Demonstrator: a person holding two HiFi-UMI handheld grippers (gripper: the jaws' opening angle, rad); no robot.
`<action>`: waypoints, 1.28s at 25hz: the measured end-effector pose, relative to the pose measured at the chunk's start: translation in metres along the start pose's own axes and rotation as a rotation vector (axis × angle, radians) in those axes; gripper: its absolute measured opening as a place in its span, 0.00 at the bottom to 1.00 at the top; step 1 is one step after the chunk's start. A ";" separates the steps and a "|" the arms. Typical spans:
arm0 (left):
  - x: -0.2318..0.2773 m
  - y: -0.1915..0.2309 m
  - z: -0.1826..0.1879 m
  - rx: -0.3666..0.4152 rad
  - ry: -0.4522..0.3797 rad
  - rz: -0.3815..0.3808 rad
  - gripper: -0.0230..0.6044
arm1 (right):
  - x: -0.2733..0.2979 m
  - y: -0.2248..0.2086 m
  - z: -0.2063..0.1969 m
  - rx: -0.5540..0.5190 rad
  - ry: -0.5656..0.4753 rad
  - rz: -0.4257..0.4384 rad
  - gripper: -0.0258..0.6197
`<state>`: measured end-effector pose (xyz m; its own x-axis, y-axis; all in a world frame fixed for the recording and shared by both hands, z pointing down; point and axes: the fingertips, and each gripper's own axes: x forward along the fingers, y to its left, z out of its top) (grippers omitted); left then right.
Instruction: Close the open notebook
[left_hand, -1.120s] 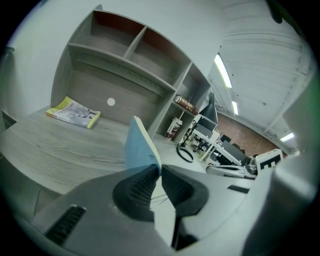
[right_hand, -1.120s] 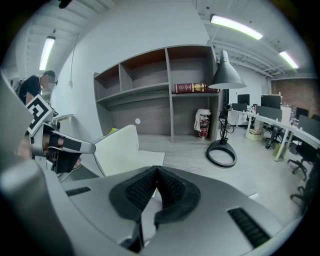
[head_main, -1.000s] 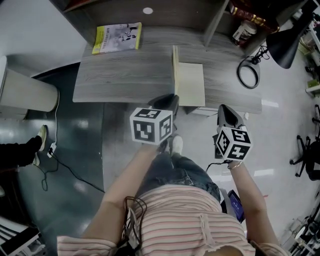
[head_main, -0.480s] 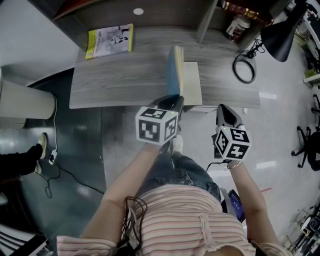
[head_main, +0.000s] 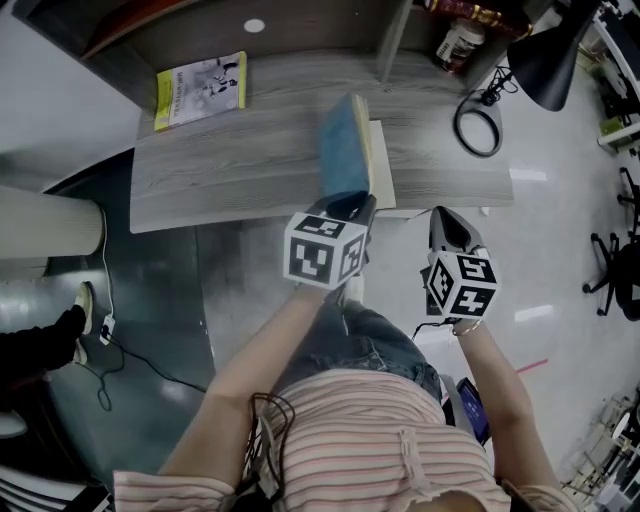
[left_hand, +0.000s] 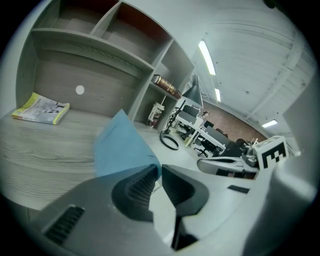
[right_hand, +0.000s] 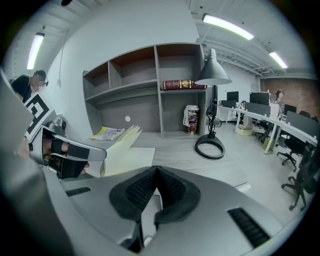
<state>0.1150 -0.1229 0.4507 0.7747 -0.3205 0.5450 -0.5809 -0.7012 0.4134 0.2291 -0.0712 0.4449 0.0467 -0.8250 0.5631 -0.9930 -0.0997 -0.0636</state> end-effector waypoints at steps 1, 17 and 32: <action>0.003 -0.001 0.000 0.003 0.005 -0.004 0.10 | 0.000 -0.001 -0.001 0.001 0.002 -0.003 0.05; 0.041 -0.014 -0.016 0.029 0.097 -0.062 0.10 | 0.000 -0.011 -0.005 0.021 0.026 -0.038 0.05; 0.069 -0.020 -0.041 0.066 0.210 -0.124 0.18 | 0.003 -0.021 -0.008 0.046 0.037 -0.060 0.05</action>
<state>0.1696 -0.1050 0.5095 0.7659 -0.0949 0.6359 -0.4619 -0.7693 0.4415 0.2492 -0.0675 0.4548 0.1012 -0.7955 0.5974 -0.9825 -0.1745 -0.0659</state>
